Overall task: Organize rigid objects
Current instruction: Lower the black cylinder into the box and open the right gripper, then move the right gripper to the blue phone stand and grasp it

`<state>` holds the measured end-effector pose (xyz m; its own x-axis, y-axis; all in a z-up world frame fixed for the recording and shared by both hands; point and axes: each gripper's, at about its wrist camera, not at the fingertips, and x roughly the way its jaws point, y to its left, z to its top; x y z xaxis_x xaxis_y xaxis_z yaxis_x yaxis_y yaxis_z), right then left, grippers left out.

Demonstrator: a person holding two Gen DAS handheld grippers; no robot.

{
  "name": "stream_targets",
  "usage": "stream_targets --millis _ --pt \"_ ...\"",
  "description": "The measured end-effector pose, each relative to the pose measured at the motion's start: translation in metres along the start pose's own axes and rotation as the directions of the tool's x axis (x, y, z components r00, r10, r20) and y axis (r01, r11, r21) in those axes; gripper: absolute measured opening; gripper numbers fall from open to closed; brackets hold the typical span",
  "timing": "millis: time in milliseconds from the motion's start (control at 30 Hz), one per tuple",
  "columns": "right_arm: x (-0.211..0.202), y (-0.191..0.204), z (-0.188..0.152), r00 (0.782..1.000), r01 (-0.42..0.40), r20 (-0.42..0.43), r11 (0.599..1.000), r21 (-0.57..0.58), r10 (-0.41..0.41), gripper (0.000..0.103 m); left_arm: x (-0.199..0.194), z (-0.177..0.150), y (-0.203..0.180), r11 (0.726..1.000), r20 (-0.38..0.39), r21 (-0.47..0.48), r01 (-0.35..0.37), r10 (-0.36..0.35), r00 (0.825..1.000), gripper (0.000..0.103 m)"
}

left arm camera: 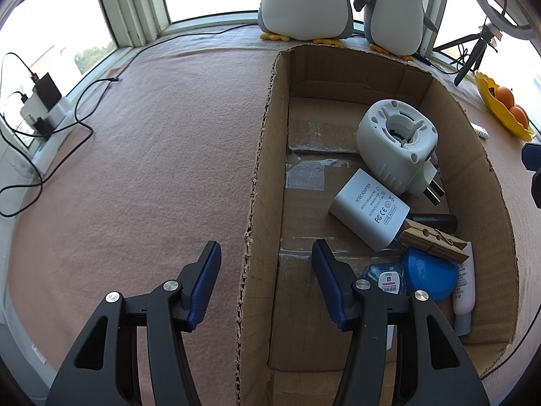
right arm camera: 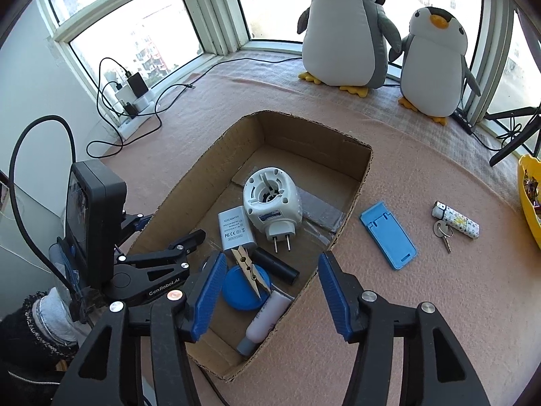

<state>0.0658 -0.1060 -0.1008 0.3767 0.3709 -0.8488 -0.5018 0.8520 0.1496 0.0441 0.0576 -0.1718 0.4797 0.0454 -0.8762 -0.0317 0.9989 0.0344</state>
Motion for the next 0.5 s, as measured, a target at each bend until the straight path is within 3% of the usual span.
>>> stream_targets --millis 500 --pt "-0.004 -0.062 -0.014 0.998 0.066 -0.022 0.998 0.01 -0.066 0.053 0.0 0.0 0.0 1.0 0.0 0.0 0.0 0.0 1.0 0.056"
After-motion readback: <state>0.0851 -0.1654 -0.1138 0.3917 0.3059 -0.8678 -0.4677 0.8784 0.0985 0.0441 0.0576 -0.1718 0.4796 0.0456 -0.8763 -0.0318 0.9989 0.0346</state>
